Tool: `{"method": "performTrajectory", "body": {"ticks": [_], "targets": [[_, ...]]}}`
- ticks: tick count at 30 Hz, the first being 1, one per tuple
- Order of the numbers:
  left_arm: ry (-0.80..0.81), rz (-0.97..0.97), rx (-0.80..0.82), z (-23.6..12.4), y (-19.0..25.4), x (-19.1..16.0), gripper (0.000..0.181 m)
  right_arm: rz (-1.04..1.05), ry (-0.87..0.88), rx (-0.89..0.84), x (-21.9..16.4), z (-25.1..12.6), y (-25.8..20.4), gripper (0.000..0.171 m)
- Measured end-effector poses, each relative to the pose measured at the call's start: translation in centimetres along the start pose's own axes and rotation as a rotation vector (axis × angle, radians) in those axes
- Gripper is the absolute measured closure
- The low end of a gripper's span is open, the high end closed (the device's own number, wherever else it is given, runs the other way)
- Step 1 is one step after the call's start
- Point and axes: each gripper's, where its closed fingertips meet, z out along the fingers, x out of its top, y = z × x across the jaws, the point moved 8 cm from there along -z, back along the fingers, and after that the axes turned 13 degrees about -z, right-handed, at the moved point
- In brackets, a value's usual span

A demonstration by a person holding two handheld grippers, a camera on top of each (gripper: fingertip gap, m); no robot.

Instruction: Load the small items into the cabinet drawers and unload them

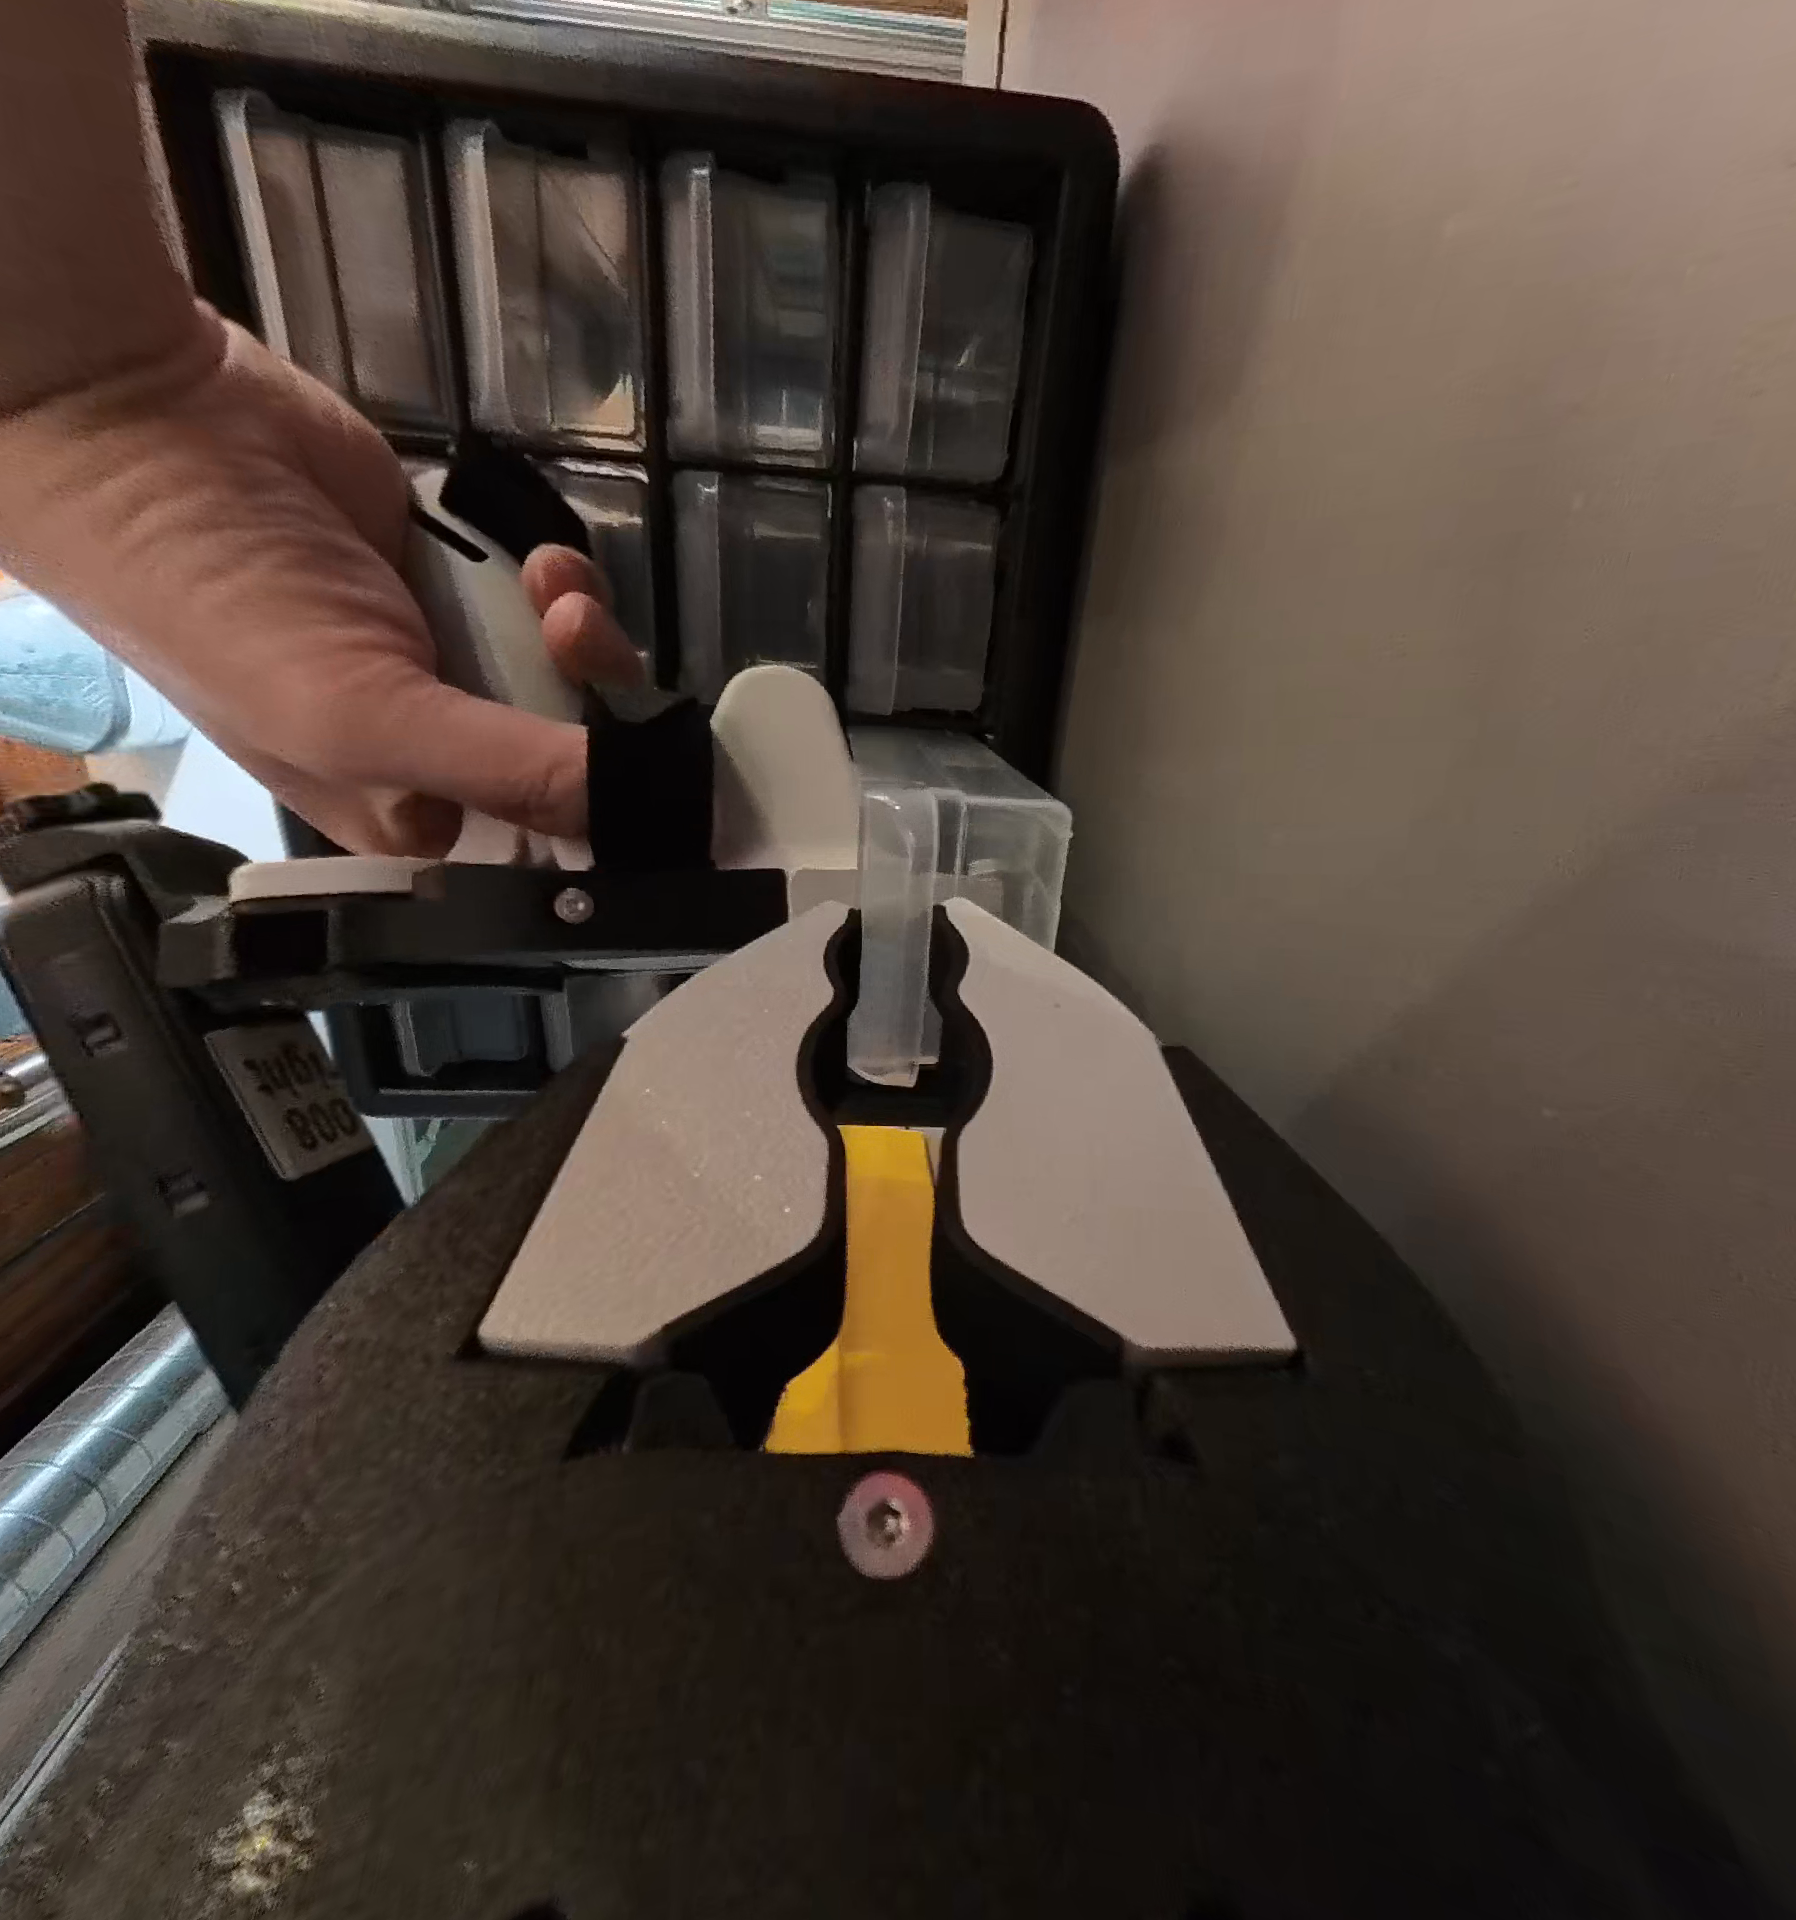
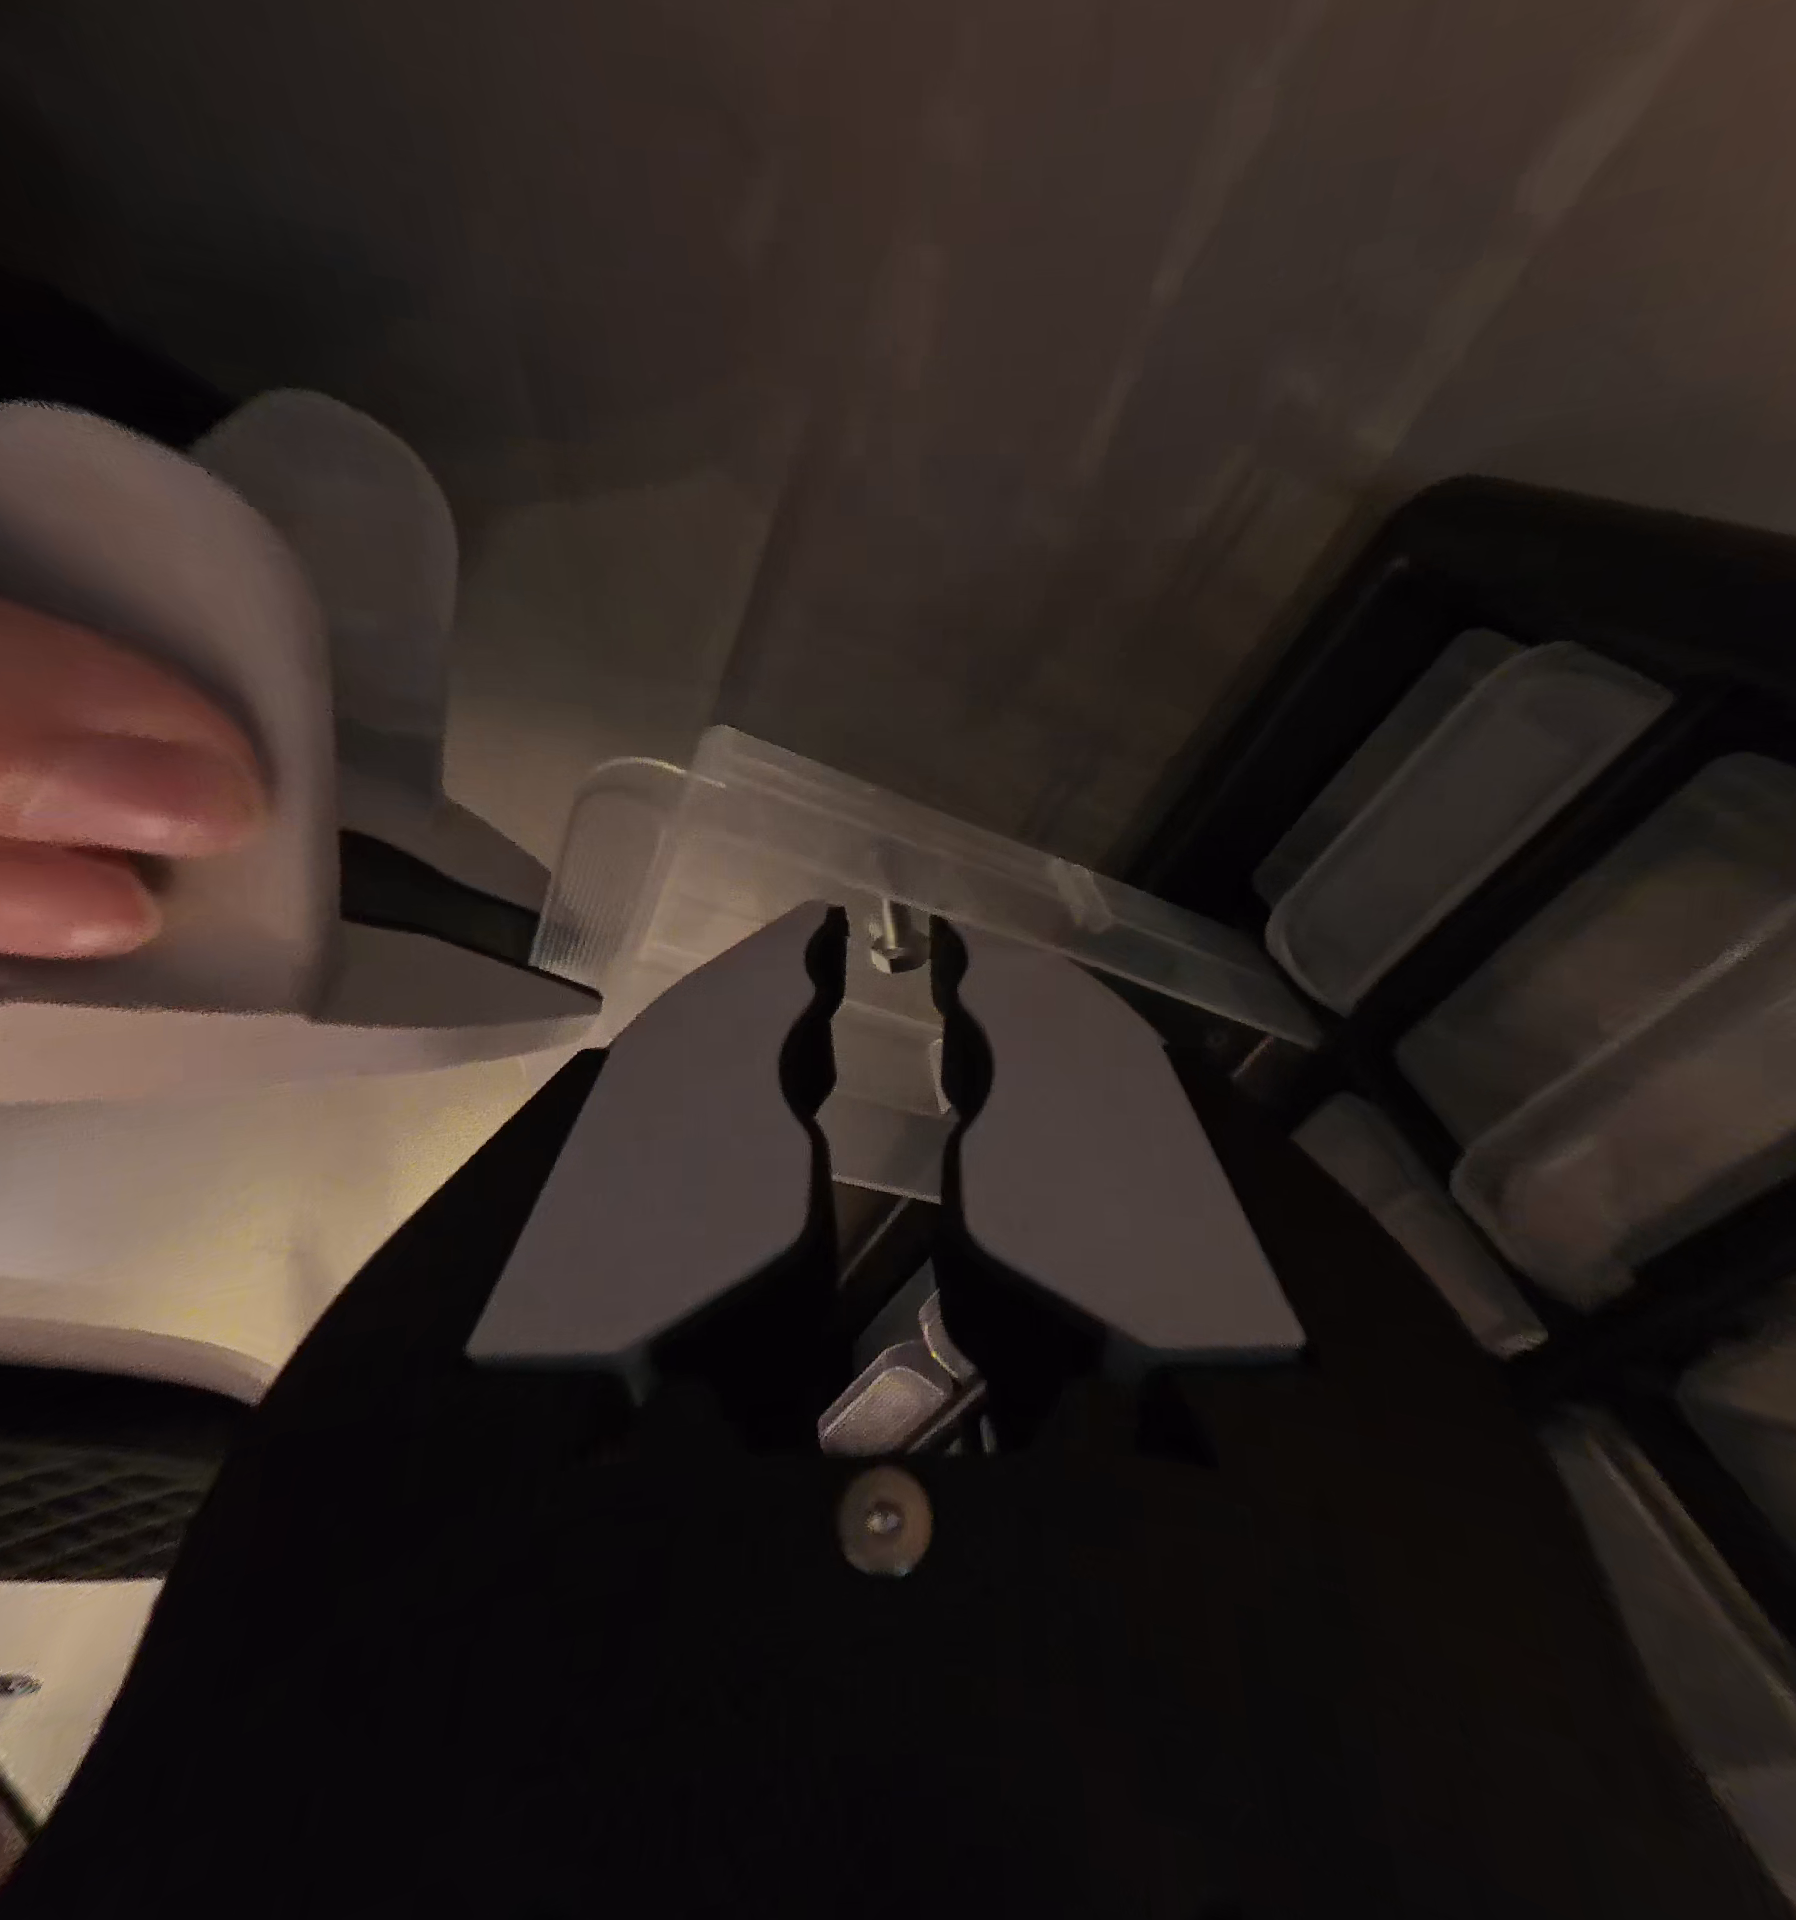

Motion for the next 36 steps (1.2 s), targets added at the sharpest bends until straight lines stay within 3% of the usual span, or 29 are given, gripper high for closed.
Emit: {"method": "performTrajectory", "body": {"ticks": [9, 15, 20, 23, 27, 31, 36], "targets": [[0.009, 0.012, -0.007, -0.1, 0.1, 0.1, 0.169, 0.04, -0.061, 0.083, 0.2, 0.4, 0.1, 0.164], [0.011, 0.01, -0.01, 0.0, 0.2, 0.1, 0.169, 0.084, 0.017, -0.061, -0.8, -2.3, -0.2, 0.164], [-0.001, 0.0, -0.015, 0.3, 0.2, -0.1, 0.169, 0.16, 0.236, -0.276, -2.6, -7.7, -3.0, 0.164], [-0.01, -0.008, -0.021, 0.5, 0.2, -0.2, 0.169, 0.256, 0.309, -0.396, -6.4, -10.9, -7.6, 0.164], [-0.013, -0.023, -0.02, 0.9, 0.1, 0.0, 0.169, 0.57, 0.209, -0.404, -15.8, -11.7, -13.6, 0.164], [-0.031, -0.046, -0.023, 1.8, -0.1, 0.0, 0.168, 1.009, 0.085, -0.3, -25.5, -7.6, -17.4, 0.164], [-0.066, -0.043, -0.009, 3.3, -0.3, -0.3, 0.169, 1.219, 0.086, -0.046, -30.7, -1.1, -20.5, 0.164]]}}
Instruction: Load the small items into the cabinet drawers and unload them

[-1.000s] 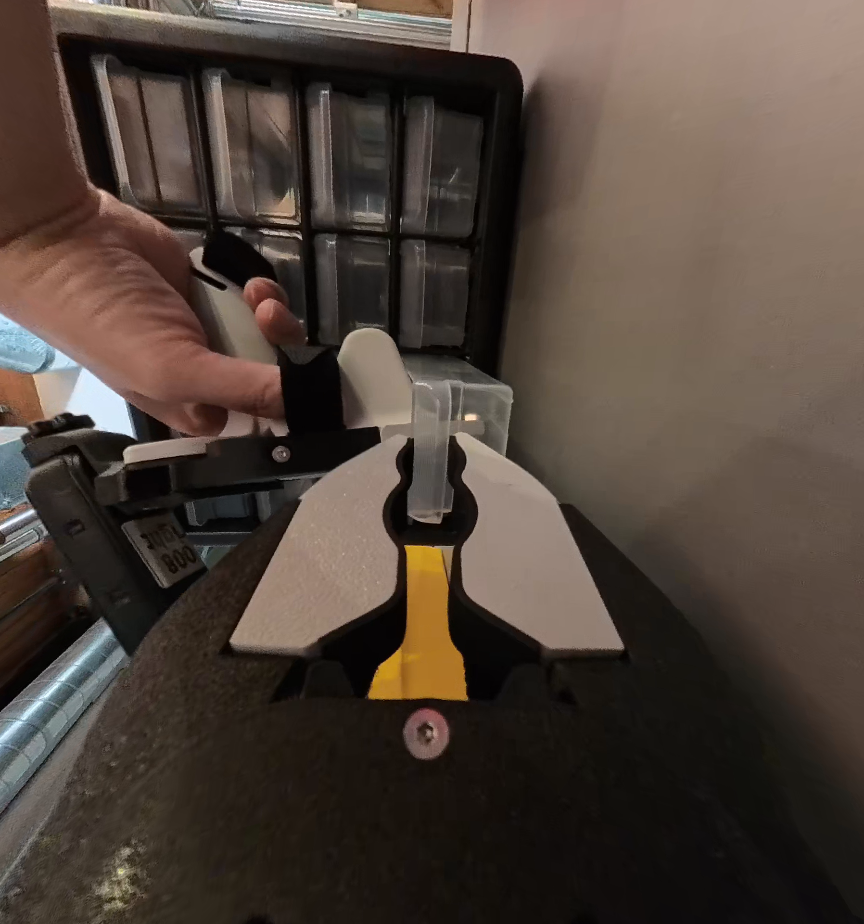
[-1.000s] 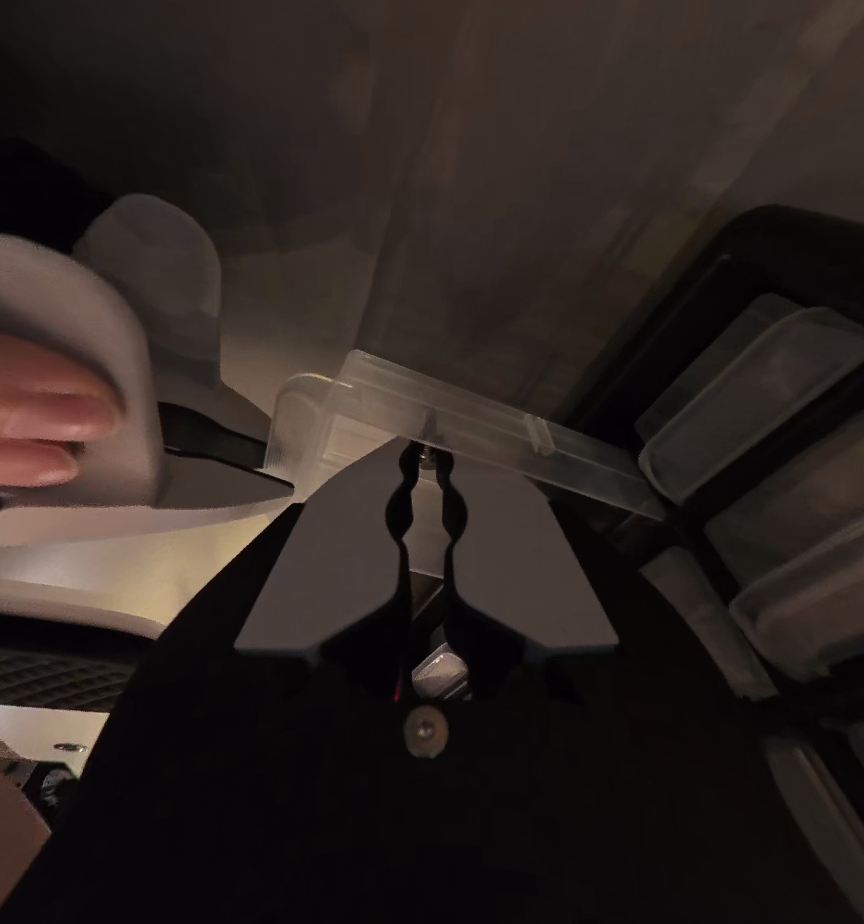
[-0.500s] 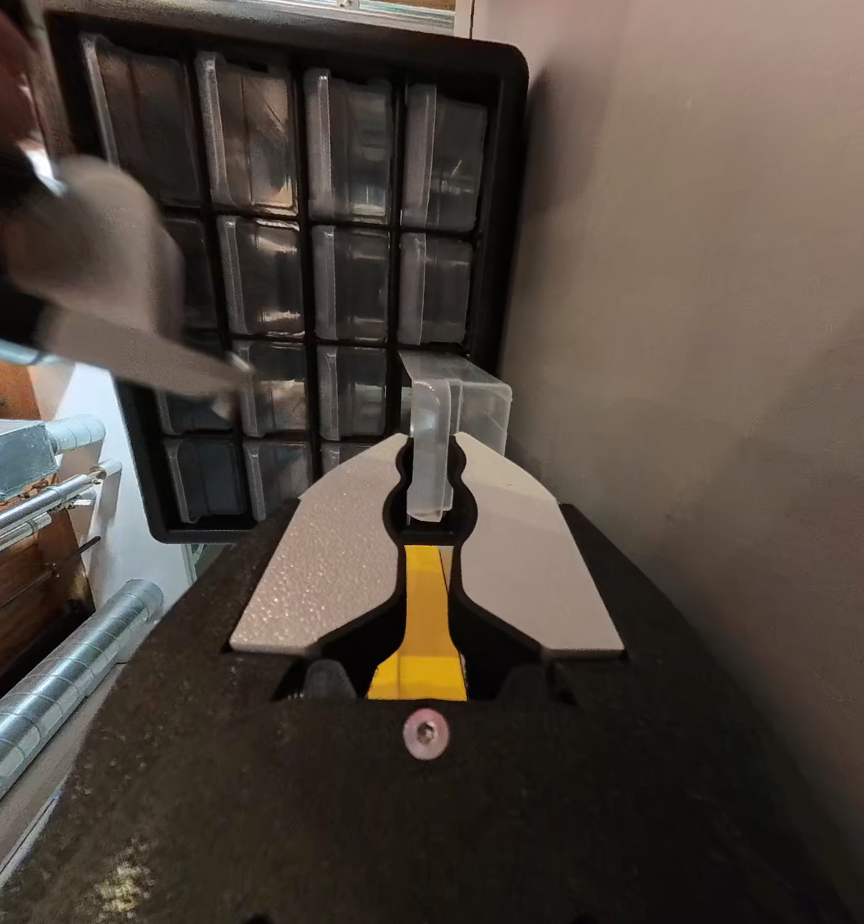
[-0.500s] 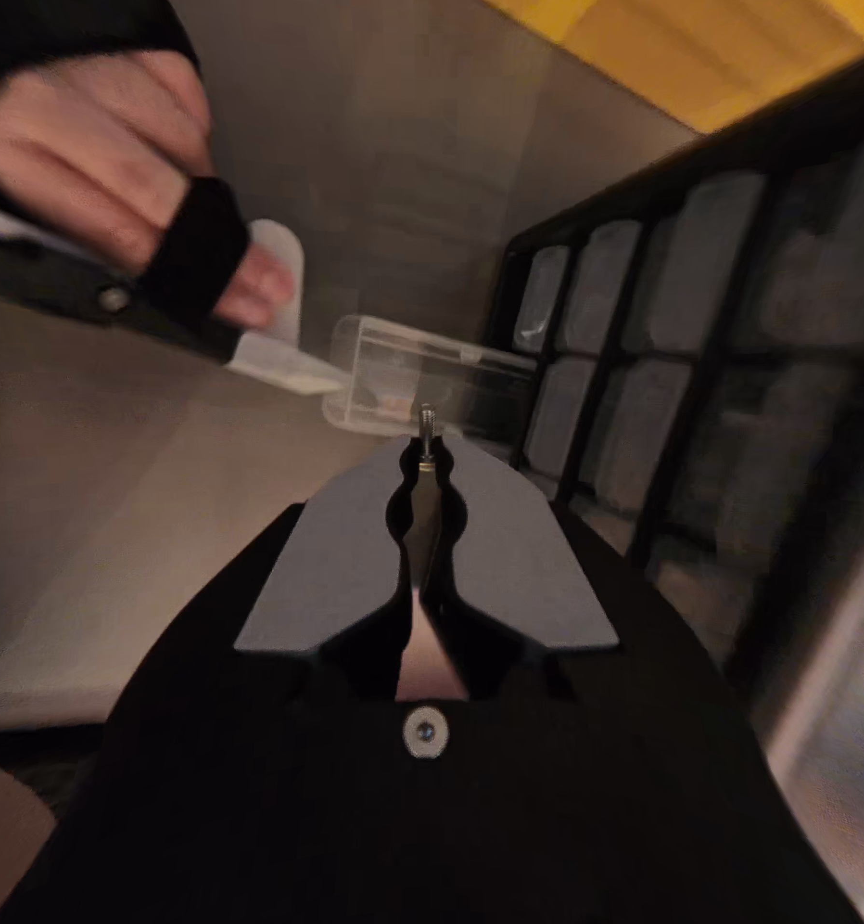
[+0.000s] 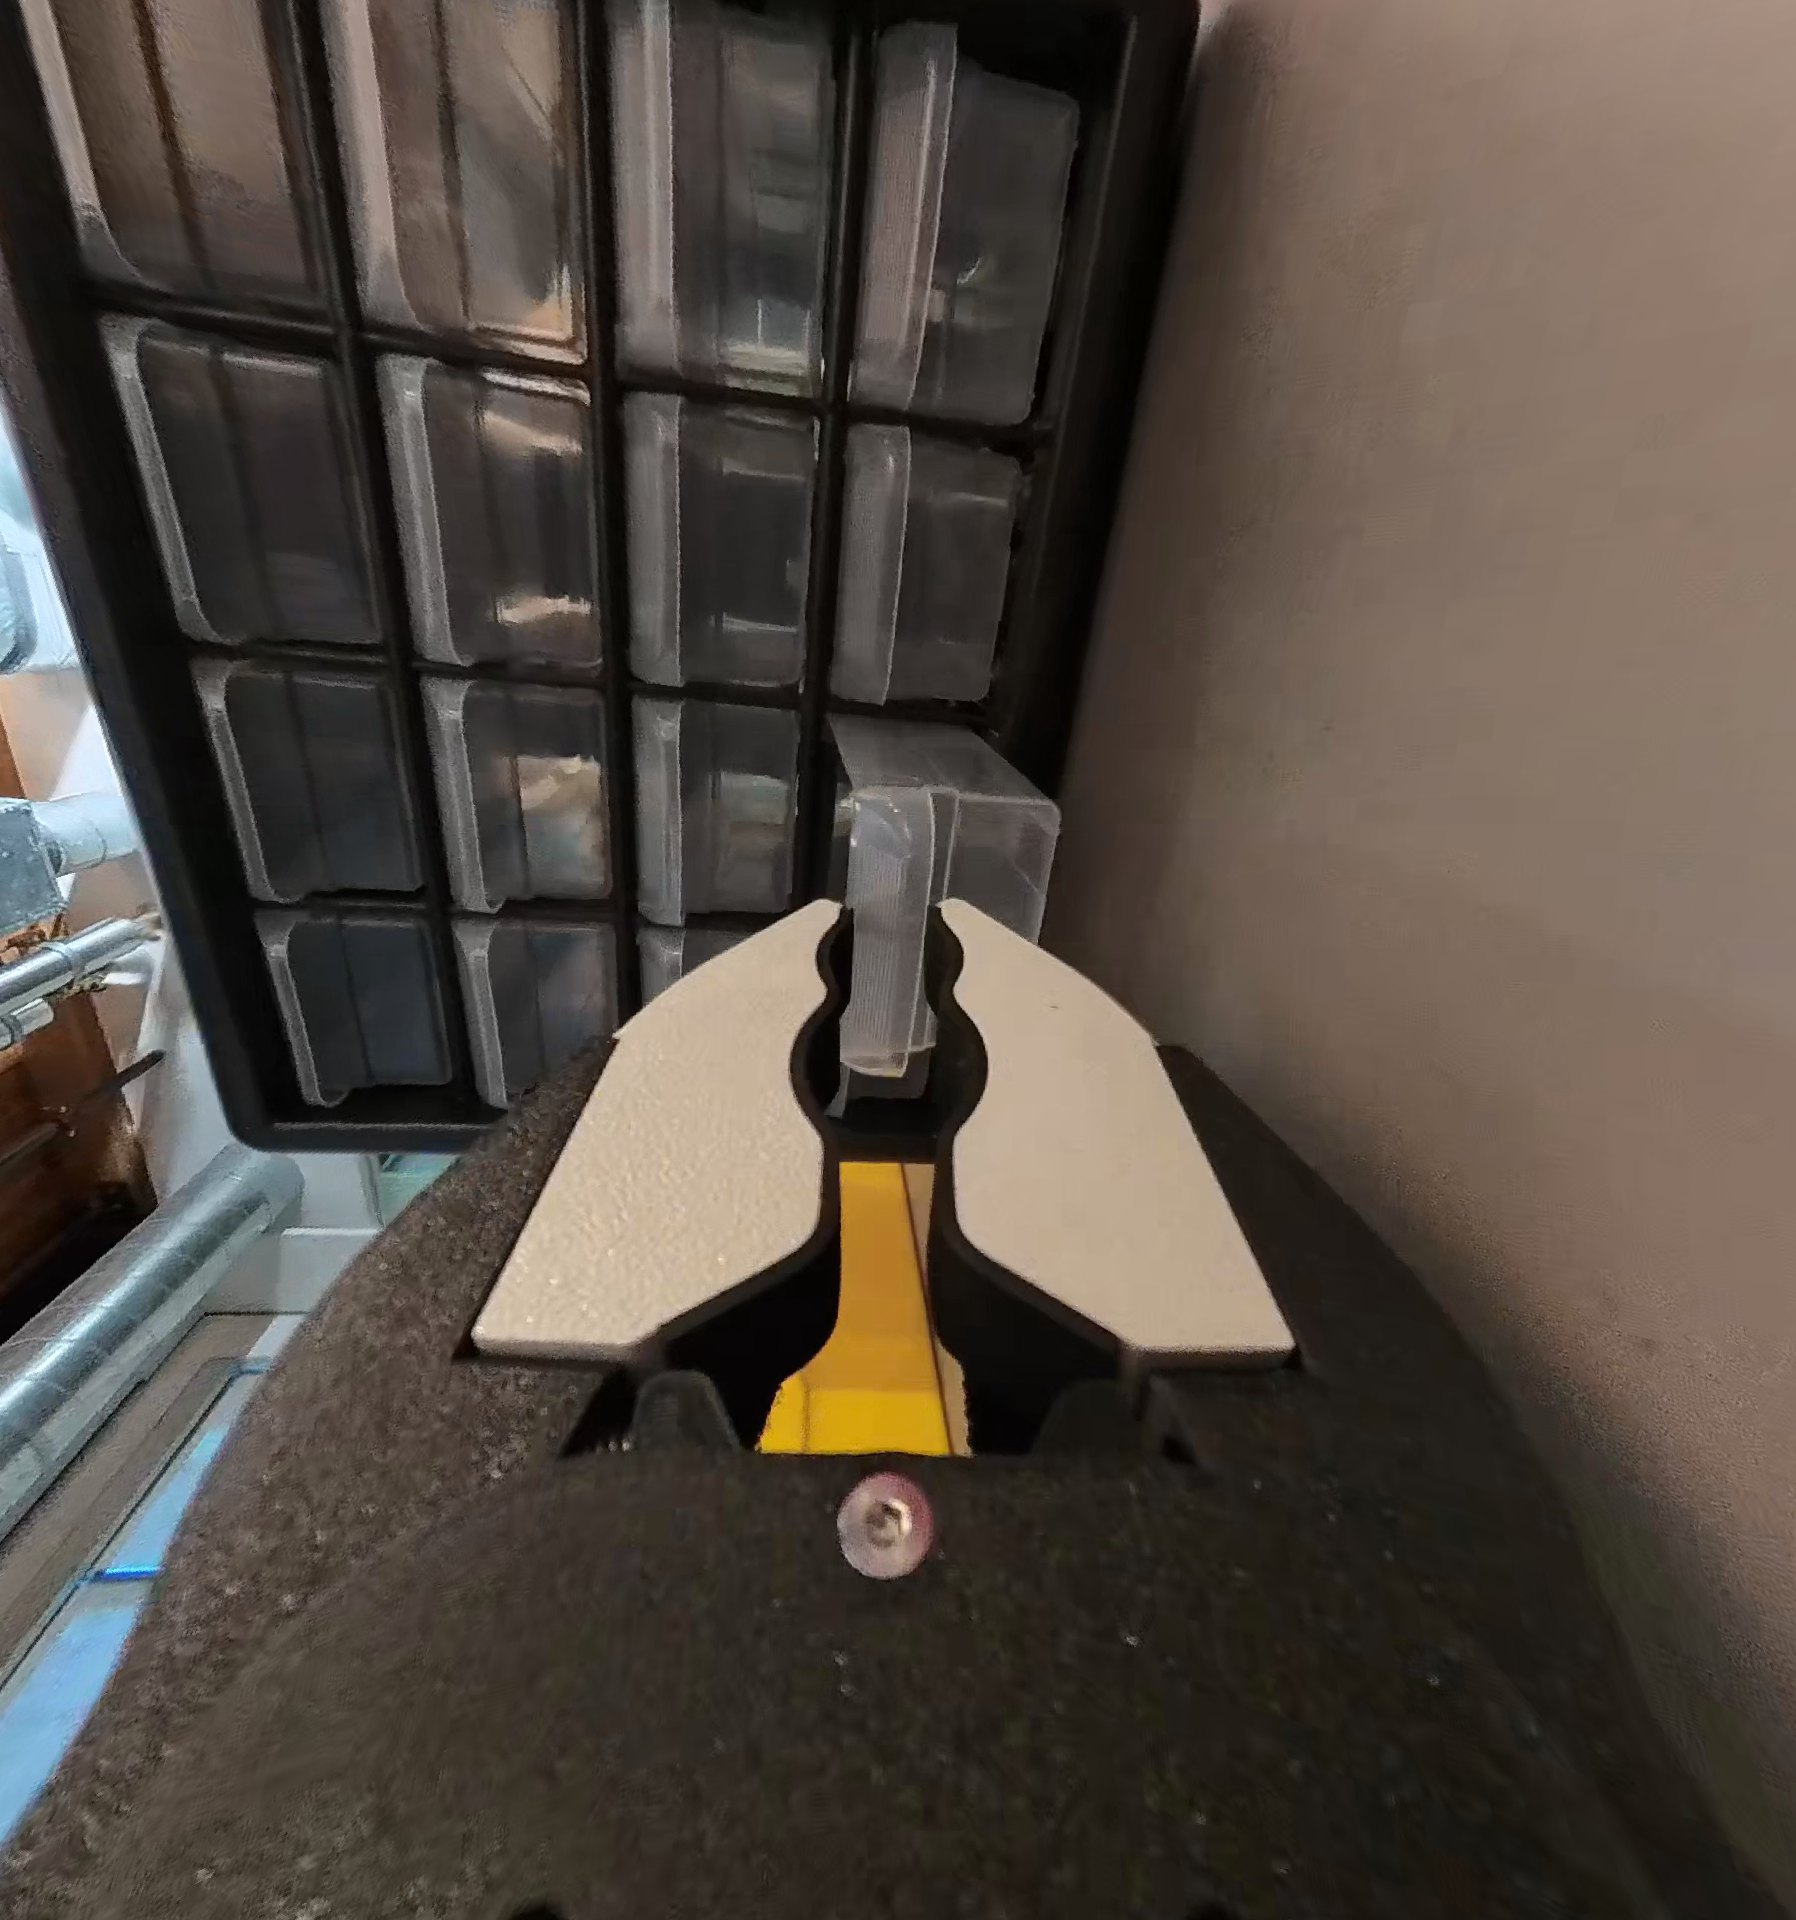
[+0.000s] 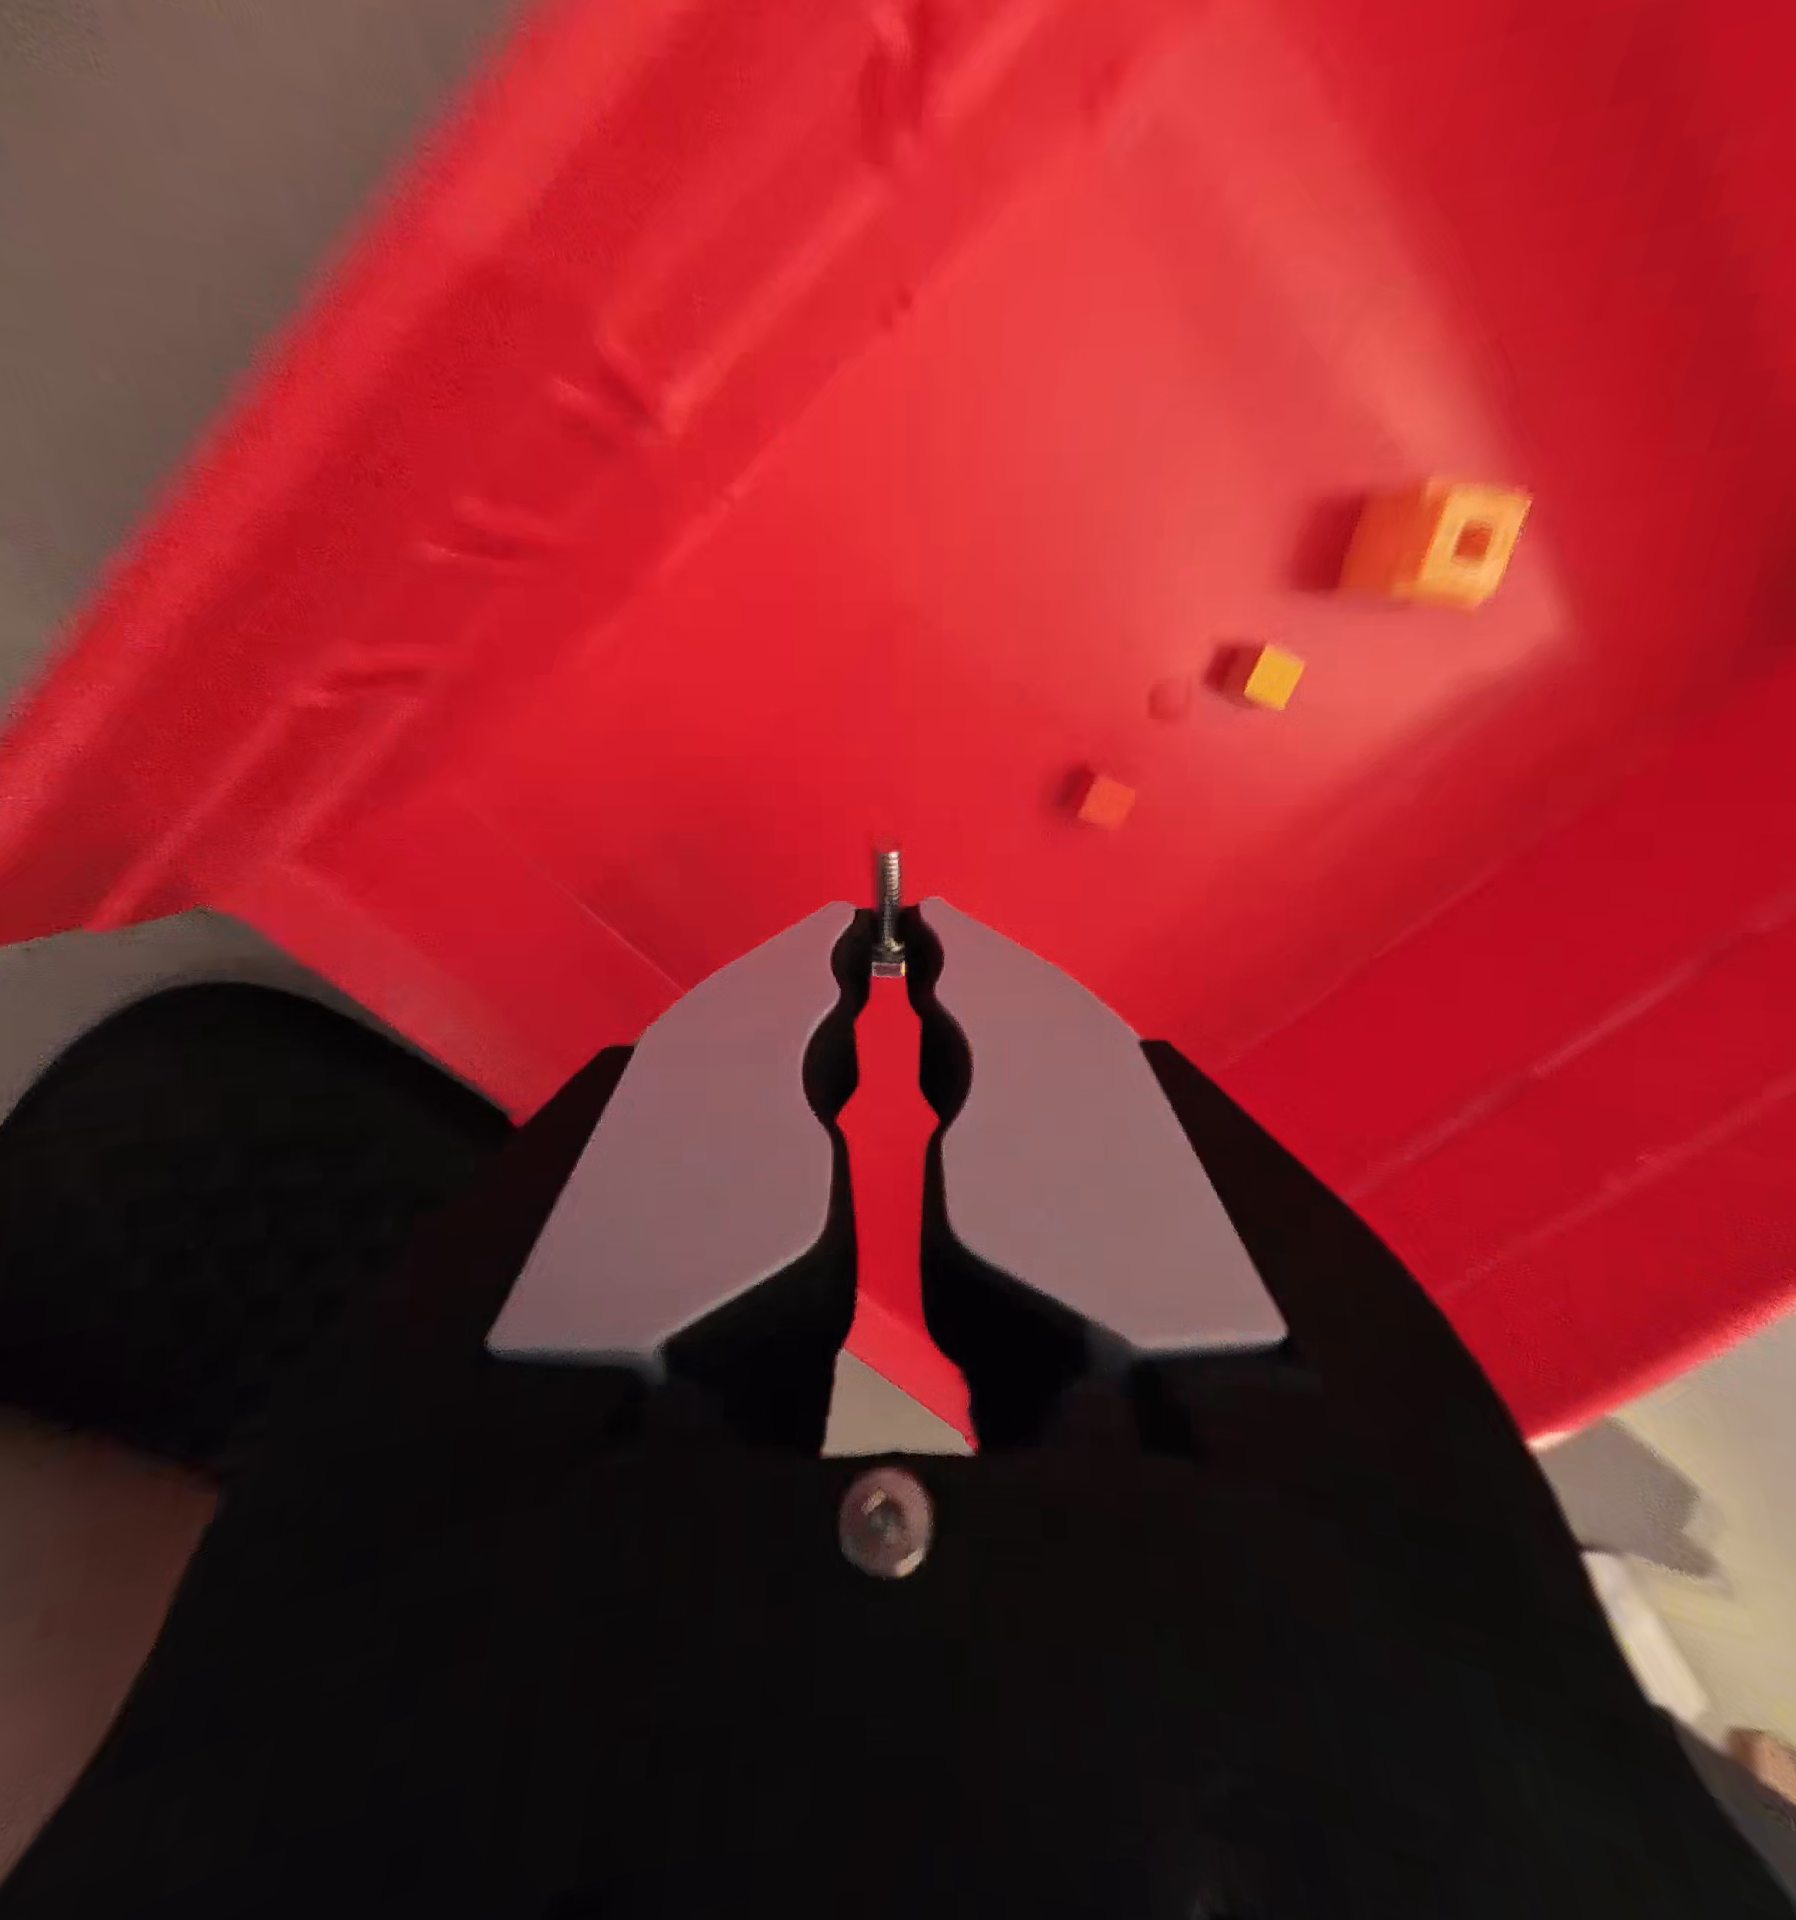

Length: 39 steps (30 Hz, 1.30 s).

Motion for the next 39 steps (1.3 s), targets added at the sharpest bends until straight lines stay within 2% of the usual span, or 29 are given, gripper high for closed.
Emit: {"method": "performTrajectory", "body": {"ticks": [4, 11, 13, 15, 16, 20, 29, 32, 35, 39], "targets": [[-0.025, -0.001, 0.011, 1.1, -0.4, -0.4, 0.169, 0.053, -0.077, 0.061, -1.4, 2.4, 1.0, 0.164], [-0.047, 0.019, 0.027, 2.6, -0.4, -0.3, 0.17, 0.09, -0.137, 0.076, -1.5, 4.5, 1.8, 0.164], [-0.048, 0.012, 0.027, 3.0, -0.5, -0.4, 0.17, 0.105, -0.099, 0.069, -1.4, 4.4, 2.0, 0.163], [-0.046, 0.004, 0.026, 3.5, -0.7, -0.4, 0.17, 0.114, -0.052, 0.088, -1.2, 4.0, 1.9, 0.147], [-0.046, 0.003, 0.027, 3.7, -0.7, -0.4, 0.17, 0.116, -0.018, 0.091, -1.2, 3.6, 1.9, 0.146], [-0.049, 0.026, 0.045, 4.7, -0.6, -0.4, 0.17, 0.109, 0.086, 0.041, -1.1, 1.3, 1.9, 0.146], [-0.06, 0.017, 0.06, 6.5, -0.7, -0.2, 0.17, 0.042, 0.102, -0.019, -1.0, -0.8, 0.8, 0.147], [-0.046, -0.018, 0.055, 6.4, -0.7, -0.3, 0.167, 0.033, 0.094, 0.001, -1.0, -0.6, 0.6, 0.148], [-0.029, -0.028, 0.076, 5.3, -0.8, 0.1, 0.152, 0.033, 0.095, 0.011, -1.0, -0.5, 0.4, 0.148], [0.112, -0.042, 0.053, 2.9, -0.7, 1.9, 0.15, 0.016, 0.135, 0.022, -1.2, -0.9, 0.1, 0.148]]}}
